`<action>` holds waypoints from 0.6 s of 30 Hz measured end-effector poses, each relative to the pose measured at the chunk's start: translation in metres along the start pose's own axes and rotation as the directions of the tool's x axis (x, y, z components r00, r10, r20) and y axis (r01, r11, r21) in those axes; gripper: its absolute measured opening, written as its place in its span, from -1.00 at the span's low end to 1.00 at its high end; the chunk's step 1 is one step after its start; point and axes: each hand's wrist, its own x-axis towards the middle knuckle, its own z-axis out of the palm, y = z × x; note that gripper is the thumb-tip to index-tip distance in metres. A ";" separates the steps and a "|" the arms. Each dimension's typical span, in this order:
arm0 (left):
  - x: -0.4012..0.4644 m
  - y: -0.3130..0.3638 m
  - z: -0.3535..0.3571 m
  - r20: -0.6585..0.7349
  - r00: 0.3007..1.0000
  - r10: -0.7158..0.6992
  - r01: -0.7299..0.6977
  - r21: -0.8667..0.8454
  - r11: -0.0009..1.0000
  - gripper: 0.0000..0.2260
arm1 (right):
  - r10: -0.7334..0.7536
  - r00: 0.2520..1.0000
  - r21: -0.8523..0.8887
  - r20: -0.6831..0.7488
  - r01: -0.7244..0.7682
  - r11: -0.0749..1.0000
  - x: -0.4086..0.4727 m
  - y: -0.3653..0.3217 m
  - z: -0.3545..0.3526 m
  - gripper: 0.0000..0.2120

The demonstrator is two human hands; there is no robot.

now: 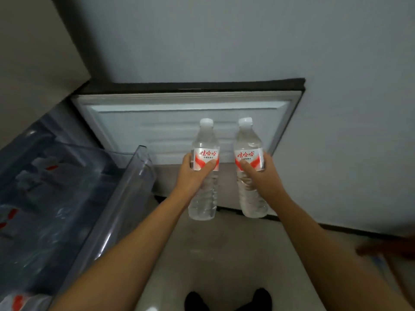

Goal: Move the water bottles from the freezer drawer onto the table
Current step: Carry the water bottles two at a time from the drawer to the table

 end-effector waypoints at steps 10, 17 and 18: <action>-0.055 -0.002 0.172 0.342 0.938 0.050 -0.095 0.116 0.989 -0.55 | 0.163 0.921 0.057 -0.354 -0.153 0.987 -0.076 0.078 -0.172 -0.45; -0.129 0.002 0.310 0.471 0.881 0.051 -0.130 0.136 0.982 -0.55 | 0.207 0.863 0.158 -0.460 -0.150 0.976 -0.139 0.123 -0.303 -0.53; -0.138 0.002 0.330 0.492 0.869 0.057 -0.141 0.136 0.981 -0.56 | 0.225 0.849 0.172 -0.478 -0.160 0.972 -0.146 0.131 -0.321 -0.56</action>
